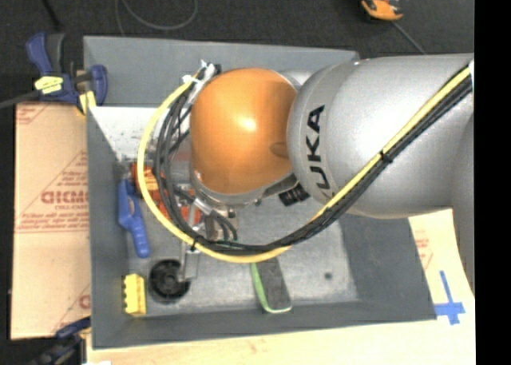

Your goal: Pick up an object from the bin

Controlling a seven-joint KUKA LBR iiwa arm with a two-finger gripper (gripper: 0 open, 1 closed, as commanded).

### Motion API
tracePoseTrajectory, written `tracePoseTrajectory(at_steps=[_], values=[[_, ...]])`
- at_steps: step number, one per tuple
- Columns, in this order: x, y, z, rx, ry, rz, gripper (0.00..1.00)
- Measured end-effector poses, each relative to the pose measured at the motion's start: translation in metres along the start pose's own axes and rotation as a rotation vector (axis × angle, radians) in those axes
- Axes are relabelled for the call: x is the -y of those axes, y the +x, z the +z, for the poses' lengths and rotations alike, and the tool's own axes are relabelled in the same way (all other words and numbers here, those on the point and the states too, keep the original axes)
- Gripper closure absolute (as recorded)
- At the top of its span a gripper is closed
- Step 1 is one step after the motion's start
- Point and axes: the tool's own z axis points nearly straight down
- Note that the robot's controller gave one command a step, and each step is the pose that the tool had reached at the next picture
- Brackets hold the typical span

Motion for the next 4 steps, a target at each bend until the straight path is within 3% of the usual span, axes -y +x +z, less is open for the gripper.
tracePoseTrajectory(at_steps=[1, 3, 4], values=[[0.001, -0.002, -0.004, 0.008, -0.002, 0.005, 0.0], [-0.018, 0.012, 0.111, 0.011, -0.001, -0.136, 0.0], [0.014, -0.012, 0.15, 0.007, -0.001, -0.157, 0.0]])
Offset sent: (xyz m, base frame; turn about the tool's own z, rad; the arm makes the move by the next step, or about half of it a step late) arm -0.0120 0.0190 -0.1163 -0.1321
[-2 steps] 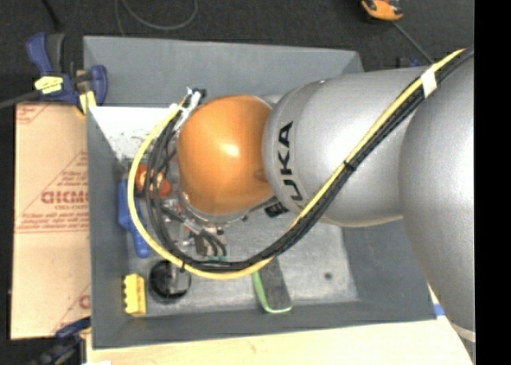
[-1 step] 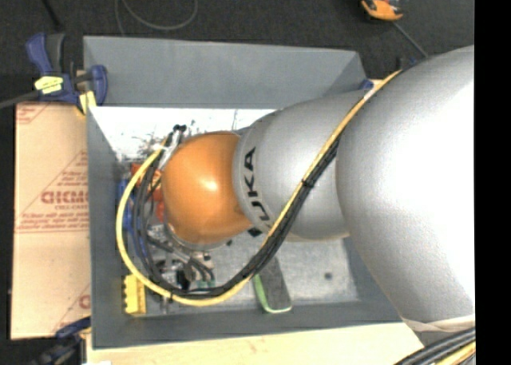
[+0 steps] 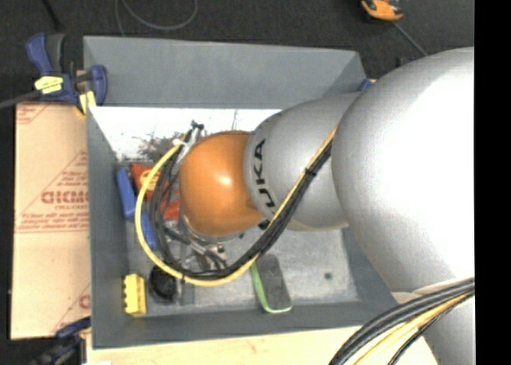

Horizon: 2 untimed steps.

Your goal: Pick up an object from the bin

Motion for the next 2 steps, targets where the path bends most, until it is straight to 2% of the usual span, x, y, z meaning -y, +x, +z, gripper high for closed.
tracePoseTrajectory(at_steps=[1, 2], values=[[0.0367, 0.0093, -0.0015, 0.0, 0.0, 0.09, 1.0], [0.0367, 0.0093, -0.0015, 0.0, 0.0, 0.092, 1.0]])
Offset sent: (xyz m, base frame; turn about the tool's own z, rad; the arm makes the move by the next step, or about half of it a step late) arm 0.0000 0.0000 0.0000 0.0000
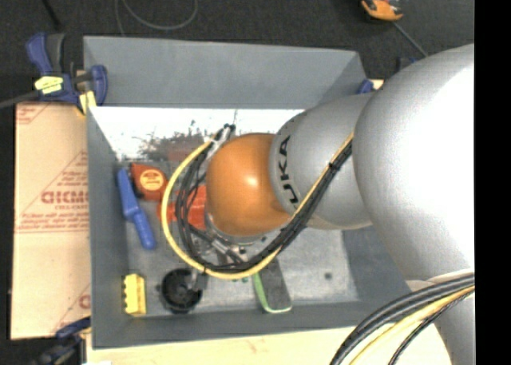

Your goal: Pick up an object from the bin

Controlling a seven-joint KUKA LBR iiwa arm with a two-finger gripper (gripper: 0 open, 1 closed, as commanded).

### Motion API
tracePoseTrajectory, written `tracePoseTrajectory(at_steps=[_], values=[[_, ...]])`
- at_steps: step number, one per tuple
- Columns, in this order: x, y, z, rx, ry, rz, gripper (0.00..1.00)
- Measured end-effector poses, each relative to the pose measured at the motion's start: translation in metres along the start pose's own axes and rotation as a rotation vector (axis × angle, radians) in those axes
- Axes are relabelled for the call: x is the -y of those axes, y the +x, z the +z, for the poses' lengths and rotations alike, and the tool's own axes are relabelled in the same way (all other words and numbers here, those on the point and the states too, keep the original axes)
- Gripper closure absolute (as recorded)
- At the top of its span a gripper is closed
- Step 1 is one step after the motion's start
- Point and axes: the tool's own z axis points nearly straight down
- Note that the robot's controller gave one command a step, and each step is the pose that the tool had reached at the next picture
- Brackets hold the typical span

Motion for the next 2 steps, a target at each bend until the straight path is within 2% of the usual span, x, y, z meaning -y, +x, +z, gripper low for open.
tracePoseTrajectory(at_steps=[1, 2], values=[[-0.007, 0.001, -0.051, -0.006, 0.002, -0.006, 1.0], [-0.032, -0.037, -0.108, 0.0, 0.001, -0.026, 1.0]])
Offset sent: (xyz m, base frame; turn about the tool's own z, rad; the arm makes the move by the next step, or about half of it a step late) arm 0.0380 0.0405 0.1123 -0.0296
